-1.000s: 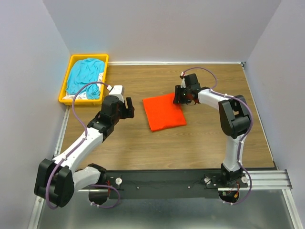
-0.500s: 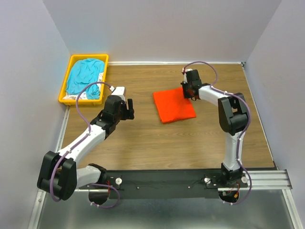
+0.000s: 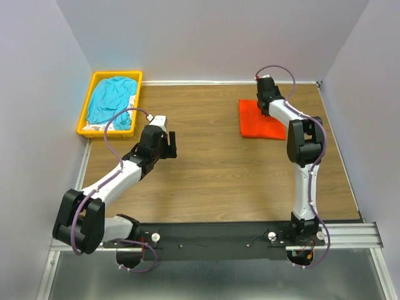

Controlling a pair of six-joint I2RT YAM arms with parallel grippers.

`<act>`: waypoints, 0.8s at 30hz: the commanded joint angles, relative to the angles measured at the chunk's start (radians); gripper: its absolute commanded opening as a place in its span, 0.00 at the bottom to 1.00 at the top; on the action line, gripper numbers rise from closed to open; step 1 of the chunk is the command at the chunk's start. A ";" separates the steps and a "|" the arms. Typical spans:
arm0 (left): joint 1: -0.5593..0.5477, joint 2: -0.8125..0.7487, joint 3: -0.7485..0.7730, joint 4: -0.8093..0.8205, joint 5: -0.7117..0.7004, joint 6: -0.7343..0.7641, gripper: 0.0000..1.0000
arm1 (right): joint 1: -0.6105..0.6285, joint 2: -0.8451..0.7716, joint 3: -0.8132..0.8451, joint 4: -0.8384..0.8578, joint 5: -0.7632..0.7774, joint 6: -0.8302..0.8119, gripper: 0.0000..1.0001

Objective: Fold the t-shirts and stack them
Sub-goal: Neatly place the folded tshirt to the corner

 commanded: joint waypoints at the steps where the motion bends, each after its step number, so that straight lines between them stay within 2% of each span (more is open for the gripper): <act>1: 0.005 0.018 0.012 0.019 -0.007 0.007 0.80 | 0.111 -0.097 0.006 -0.103 -0.001 0.120 0.60; 5: 0.008 0.013 0.016 0.026 0.000 0.004 0.80 | 0.211 -0.200 -0.088 -0.180 -0.139 0.290 0.60; 10: 0.011 0.015 0.019 0.018 -0.006 -0.004 0.80 | 0.287 -0.208 -0.140 -0.235 -0.232 0.456 0.60; 22: 0.010 0.003 0.021 0.013 -0.004 -0.015 0.79 | 0.349 -0.130 -0.174 -0.243 -0.076 0.482 0.57; 24: 0.011 0.004 0.022 0.013 -0.003 -0.015 0.79 | 0.349 -0.118 -0.187 -0.243 -0.071 0.479 0.54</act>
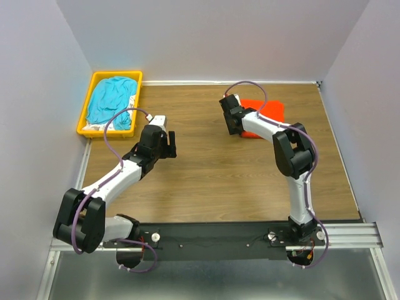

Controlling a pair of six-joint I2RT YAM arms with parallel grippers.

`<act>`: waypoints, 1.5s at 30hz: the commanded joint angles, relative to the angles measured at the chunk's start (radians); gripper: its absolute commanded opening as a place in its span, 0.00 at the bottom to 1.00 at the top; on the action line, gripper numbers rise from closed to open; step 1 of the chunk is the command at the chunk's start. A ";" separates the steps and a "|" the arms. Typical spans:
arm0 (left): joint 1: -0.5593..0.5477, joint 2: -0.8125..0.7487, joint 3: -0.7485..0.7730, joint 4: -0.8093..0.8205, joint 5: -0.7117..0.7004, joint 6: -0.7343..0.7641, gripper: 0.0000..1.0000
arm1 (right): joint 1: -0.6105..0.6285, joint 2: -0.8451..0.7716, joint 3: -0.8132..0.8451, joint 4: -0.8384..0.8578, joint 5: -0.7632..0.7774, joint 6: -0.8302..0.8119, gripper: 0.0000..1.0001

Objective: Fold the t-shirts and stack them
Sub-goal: Neatly place the folded tshirt to the corner

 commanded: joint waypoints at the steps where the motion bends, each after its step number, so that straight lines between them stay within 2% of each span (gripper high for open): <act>1: 0.005 -0.009 0.022 0.011 -0.003 -0.009 0.79 | 0.011 0.027 -0.025 -0.021 0.059 0.021 0.52; 9: 0.005 -0.002 0.022 0.009 0.002 -0.011 0.79 | 0.019 0.060 -0.058 -0.021 0.144 -0.008 0.30; 13: 0.006 0.001 0.023 0.008 0.003 -0.012 0.79 | 0.002 0.096 -0.049 -0.006 0.265 -0.074 0.05; 15: 0.006 0.001 0.022 0.008 0.003 -0.011 0.79 | -0.013 0.109 -0.042 0.008 0.283 -0.100 0.01; 21: 0.006 0.001 0.016 0.008 -0.002 -0.011 0.79 | -0.107 0.139 -0.014 0.114 0.322 -0.241 0.01; 31: 0.006 0.018 0.005 -0.023 0.040 -0.035 0.79 | -0.269 0.242 0.052 0.302 0.286 -0.565 0.01; 39: 0.006 0.049 0.054 -0.072 0.031 -0.034 0.79 | -0.348 0.362 0.198 0.336 0.268 -0.652 0.01; 45: 0.006 0.069 0.086 -0.095 0.051 -0.043 0.78 | -0.384 0.376 0.224 0.342 0.274 -0.669 0.01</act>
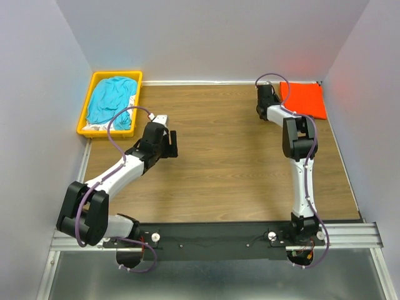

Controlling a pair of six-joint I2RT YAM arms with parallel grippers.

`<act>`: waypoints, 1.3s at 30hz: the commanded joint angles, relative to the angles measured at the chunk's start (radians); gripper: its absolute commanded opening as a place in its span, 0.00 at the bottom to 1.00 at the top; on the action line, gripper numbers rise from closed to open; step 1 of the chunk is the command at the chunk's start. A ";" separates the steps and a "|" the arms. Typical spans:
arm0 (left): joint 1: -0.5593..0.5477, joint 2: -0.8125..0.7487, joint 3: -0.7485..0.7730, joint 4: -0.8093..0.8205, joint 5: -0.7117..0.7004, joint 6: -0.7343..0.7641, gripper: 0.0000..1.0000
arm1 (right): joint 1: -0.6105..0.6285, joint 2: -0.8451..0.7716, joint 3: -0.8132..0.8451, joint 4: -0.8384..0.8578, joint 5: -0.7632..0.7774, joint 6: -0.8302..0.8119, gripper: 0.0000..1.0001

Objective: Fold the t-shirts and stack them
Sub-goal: Neatly place the folded tshirt to the corner

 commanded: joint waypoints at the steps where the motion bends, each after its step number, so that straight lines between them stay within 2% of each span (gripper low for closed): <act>1: 0.005 0.009 0.034 -0.024 0.028 -0.013 0.78 | -0.032 0.056 -0.004 -0.023 -0.045 -0.011 0.01; 10: 0.005 0.020 0.055 -0.017 0.031 -0.006 0.78 | -0.057 0.015 -0.065 -0.023 -0.012 0.032 0.03; 29: 0.005 -0.084 0.041 -0.083 -0.060 0.010 0.78 | -0.084 0.015 -0.025 -0.023 0.024 0.093 0.09; 35: 0.005 -0.109 0.038 -0.086 -0.066 0.005 0.78 | -0.085 -0.012 -0.013 -0.023 0.001 0.121 0.16; 39: 0.005 -0.133 0.035 -0.098 -0.075 0.013 0.79 | -0.080 -0.048 -0.015 -0.028 -0.006 0.135 0.33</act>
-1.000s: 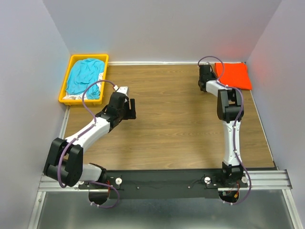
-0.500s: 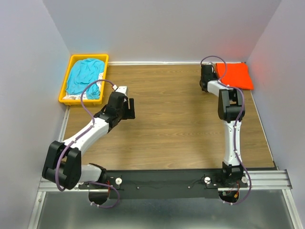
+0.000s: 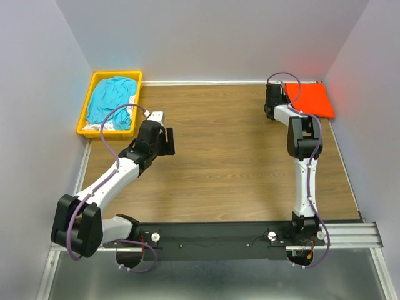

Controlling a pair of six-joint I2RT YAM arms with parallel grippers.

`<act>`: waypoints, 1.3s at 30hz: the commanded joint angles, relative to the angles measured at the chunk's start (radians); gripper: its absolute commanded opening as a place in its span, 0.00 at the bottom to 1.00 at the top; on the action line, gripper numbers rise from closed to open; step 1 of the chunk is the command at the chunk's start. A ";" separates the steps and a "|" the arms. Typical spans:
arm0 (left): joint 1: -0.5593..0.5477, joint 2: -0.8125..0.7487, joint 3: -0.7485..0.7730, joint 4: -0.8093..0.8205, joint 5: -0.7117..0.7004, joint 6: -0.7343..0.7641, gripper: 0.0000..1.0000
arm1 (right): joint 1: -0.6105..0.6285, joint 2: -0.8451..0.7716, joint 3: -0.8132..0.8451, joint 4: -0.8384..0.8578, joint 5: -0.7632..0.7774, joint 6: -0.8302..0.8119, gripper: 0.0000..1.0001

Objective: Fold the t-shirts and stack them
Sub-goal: Neatly place the folded tshirt to the corner, then reset both grippers

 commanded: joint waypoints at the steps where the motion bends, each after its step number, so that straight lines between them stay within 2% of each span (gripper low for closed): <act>1: 0.005 -0.044 0.001 -0.019 -0.040 0.006 0.79 | -0.006 -0.060 -0.006 -0.058 -0.038 0.062 0.34; 7: 0.004 -0.110 0.036 -0.036 -0.100 0.031 0.80 | 0.054 -0.255 -0.057 -0.107 -0.082 0.163 0.61; 14: 0.005 -0.211 0.118 -0.087 -0.152 0.062 0.83 | 0.070 -0.549 -0.164 -0.251 -0.285 0.494 0.71; 16: 0.007 -0.237 0.138 -0.104 -0.174 0.071 0.84 | 0.070 -0.672 -0.251 -0.263 -0.383 0.548 0.75; 19: 0.007 -0.298 0.149 -0.131 -0.209 0.069 0.84 | 0.070 -0.854 -0.391 -0.282 -0.409 0.591 0.76; 21: 0.005 -0.352 0.136 -0.136 -0.238 0.063 0.85 | 0.070 -0.998 -0.503 -0.283 -0.399 0.606 0.95; 22: 0.007 -0.370 0.129 -0.134 -0.252 0.060 0.85 | 0.070 -1.040 -0.534 -0.285 -0.392 0.606 1.00; 26: 0.007 -0.473 0.066 -0.116 -0.330 0.043 0.87 | 0.070 -1.250 -0.679 -0.285 -0.382 0.617 1.00; 31: 0.005 -0.584 -0.003 -0.092 -0.355 0.037 0.87 | 0.071 -1.521 -0.885 -0.285 -0.374 0.620 1.00; 32: 0.007 -0.605 -0.017 -0.081 -0.355 0.042 0.87 | 0.070 -1.522 -0.885 -0.285 -0.375 0.622 1.00; 36: 0.007 -0.688 -0.069 -0.062 -0.399 0.025 0.90 | 0.071 -1.762 -1.031 -0.286 -0.479 0.646 1.00; 39: 0.007 -0.720 -0.082 -0.064 -0.398 0.010 0.91 | 0.071 -1.900 -1.068 -0.291 -0.555 0.666 1.00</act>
